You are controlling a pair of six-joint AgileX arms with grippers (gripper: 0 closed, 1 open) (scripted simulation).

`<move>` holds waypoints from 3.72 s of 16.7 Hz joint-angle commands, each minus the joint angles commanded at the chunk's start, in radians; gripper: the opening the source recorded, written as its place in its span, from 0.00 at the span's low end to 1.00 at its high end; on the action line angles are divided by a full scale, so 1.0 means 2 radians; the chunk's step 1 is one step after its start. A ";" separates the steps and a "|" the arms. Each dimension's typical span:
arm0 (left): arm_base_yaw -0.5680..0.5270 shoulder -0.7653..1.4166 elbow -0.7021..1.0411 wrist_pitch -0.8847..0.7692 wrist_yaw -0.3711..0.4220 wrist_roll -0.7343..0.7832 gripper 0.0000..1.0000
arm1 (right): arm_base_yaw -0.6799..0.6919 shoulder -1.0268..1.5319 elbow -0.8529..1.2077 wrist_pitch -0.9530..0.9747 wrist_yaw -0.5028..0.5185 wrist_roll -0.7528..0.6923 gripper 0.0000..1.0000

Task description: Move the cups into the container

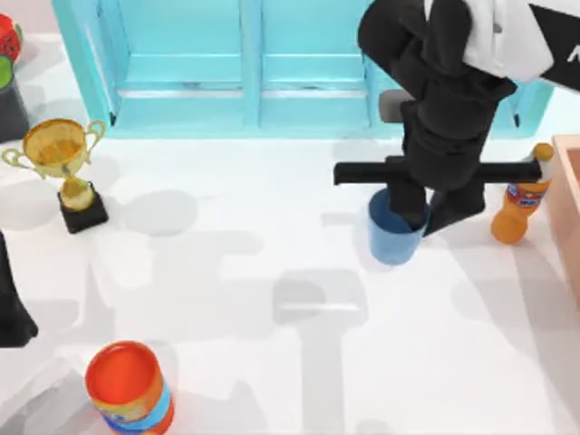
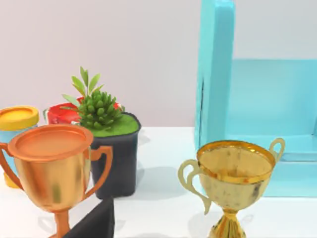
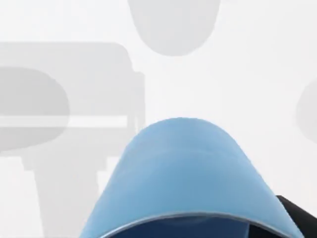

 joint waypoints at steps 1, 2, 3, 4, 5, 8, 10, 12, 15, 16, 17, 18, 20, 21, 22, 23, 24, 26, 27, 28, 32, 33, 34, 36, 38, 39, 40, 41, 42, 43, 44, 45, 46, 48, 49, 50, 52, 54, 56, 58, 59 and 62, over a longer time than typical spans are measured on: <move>0.000 0.000 0.000 0.000 0.000 0.000 1.00 | -0.009 -0.013 -0.003 -0.010 0.000 -0.009 0.00; 0.000 0.000 0.000 0.000 0.000 0.000 1.00 | -0.014 -0.020 -0.005 -0.017 0.000 -0.014 0.00; 0.000 0.000 0.000 0.000 0.000 0.000 1.00 | -0.016 -0.022 -0.005 -0.019 0.000 -0.016 0.00; 0.000 0.000 0.000 0.000 0.000 0.000 1.00 | -0.016 -0.022 -0.005 -0.019 0.000 -0.016 0.00; 0.000 0.000 0.000 0.000 0.000 0.000 1.00 | -0.016 -0.022 -0.005 -0.019 0.000 -0.016 0.00; 0.000 0.000 0.000 0.000 0.000 0.000 1.00 | -0.019 -0.021 -0.005 -0.020 0.000 -0.021 0.00; 0.000 0.000 0.000 0.000 0.000 0.000 1.00 | -0.043 -0.026 -0.009 -0.027 -0.002 -0.046 0.00; 0.000 0.000 0.000 0.000 0.000 0.000 1.00 | -0.082 -0.034 -0.016 -0.039 -0.004 -0.086 0.00; 0.000 0.000 0.000 0.000 0.000 0.000 1.00 | -0.162 -0.046 -0.025 -0.059 -0.008 -0.167 0.00; 0.000 0.000 0.000 0.000 0.000 0.000 1.00 | -0.192 -0.050 -0.027 -0.065 -0.009 -0.197 0.00; 0.000 0.000 0.000 0.000 0.000 0.000 1.00 | -0.223 -0.054 -0.028 -0.070 -0.010 -0.229 0.00; 0.000 0.000 0.000 0.000 0.000 0.000 1.00 | -0.255 -0.059 -0.029 -0.075 -0.010 -0.261 0.00; 0.000 0.000 0.000 0.000 0.000 0.000 1.00 | -0.318 -0.066 -0.027 -0.080 -0.011 -0.324 0.00; 0.000 0.000 0.000 0.000 0.000 0.000 1.00 | -0.348 -0.070 -0.026 -0.082 -0.012 -0.354 0.00; 0.000 0.000 0.000 0.000 0.000 0.000 1.00 | -0.377 -0.074 -0.024 -0.082 -0.012 -0.382 0.00; 0.000 0.000 0.000 0.000 0.000 0.000 1.00 | -0.403 -0.077 -0.021 -0.083 -0.013 -0.408 0.00; 0.000 0.000 0.000 0.000 0.000 0.000 1.00 | -0.428 -0.080 -0.019 -0.082 -0.014 -0.432 0.00; 0.000 0.000 0.000 0.000 0.000 0.000 1.00 | -0.465 -0.085 -0.015 -0.081 -0.015 -0.469 0.00; 0.000 0.000 0.000 0.000 0.000 0.000 1.00 | -0.479 -0.087 -0.013 -0.080 -0.015 -0.481 0.00; 0.000 0.000 0.000 0.000 0.000 0.000 1.00 | -0.487 -0.088 -0.012 -0.079 -0.016 -0.489 0.00; 0.000 0.000 0.000 0.000 0.000 0.000 1.00 | -0.490 -0.088 -0.011 -0.079 -0.016 -0.491 0.00; 0.000 0.000 0.000 0.000 0.000 0.000 1.00 | -0.488 -0.086 -0.013 -0.079 -0.015 -0.491 0.00; 0.000 0.000 0.000 0.000 0.000 0.000 1.00 | -0.487 -0.086 -0.014 -0.077 -0.015 -0.491 0.00; 0.000 0.000 0.000 0.000 0.000 0.000 1.00 | -0.484 -0.088 -0.033 -0.059 -0.015 -0.489 0.00; 0.000 0.000 0.000 0.000 0.000 0.000 1.00 | -0.481 -0.089 -0.064 -0.026 -0.015 -0.486 0.00; 0.000 0.000 0.000 0.000 0.000 0.000 1.00 | -0.479 -0.090 -0.082 -0.009 -0.015 -0.483 0.00; 0.000 0.000 0.000 0.000 0.000 0.000 1.00 | -0.478 -0.090 -0.100 0.009 -0.015 -0.481 0.00; 0.000 0.000 0.000 0.000 0.000 0.000 1.00 | -0.476 -0.090 -0.117 0.026 -0.016 -0.479 0.00; 0.000 0.000 0.000 0.000 0.000 0.000 1.00 | -0.475 -0.090 -0.130 0.039 -0.016 -0.477 0.00; 0.000 0.000 0.000 0.000 0.000 0.000 1.00 | -0.474 -0.090 -0.138 0.047 -0.016 -0.476 0.00; 0.000 0.000 0.000 0.000 0.000 0.000 1.00 | -0.474 -0.090 -0.140 0.049 -0.016 -0.476 0.00; 0.000 0.000 0.000 0.000 0.000 0.000 1.00 | -0.474 -0.090 -0.140 0.049 -0.016 -0.476 0.00; 0.000 0.000 0.000 0.000 0.000 0.000 1.00 | -0.474 -0.090 -0.140 0.049 -0.016 -0.476 0.00; 0.000 0.000 0.000 0.000 0.000 0.000 1.00 | -0.474 -0.090 -0.140 0.049 -0.016 -0.476 0.08; 0.000 0.000 0.000 0.000 0.000 0.000 1.00 | -0.474 -0.090 -0.140 0.049 -0.016 -0.476 0.15; 0.000 0.000 0.000 0.000 0.000 0.000 1.00 | -0.474 -0.090 -0.140 0.049 -0.016 -0.476 0.23; 0.000 0.000 0.000 0.000 0.000 0.000 1.00 | -0.474 -0.090 -0.140 0.049 -0.016 -0.476 0.38; 0.000 0.000 0.000 0.000 0.000 0.000 1.00 | -0.474 -0.090 -0.140 0.049 -0.016 -0.476 0.53; 0.000 0.000 0.000 0.000 0.000 0.000 1.00 | -0.474 -0.090 -0.140 0.049 -0.016 -0.476 0.68; 0.000 0.000 0.000 0.000 0.000 0.000 1.00 | -0.474 -0.090 -0.140 0.049 -0.016 -0.476 0.83; 0.000 0.000 0.000 0.000 0.000 0.000 1.00 | -0.474 -0.090 -0.140 0.049 -0.016 -0.476 0.90; 0.000 0.000 0.000 0.000 0.000 0.000 1.00 | -0.474 -0.090 -0.140 0.049 -0.016 -0.476 1.00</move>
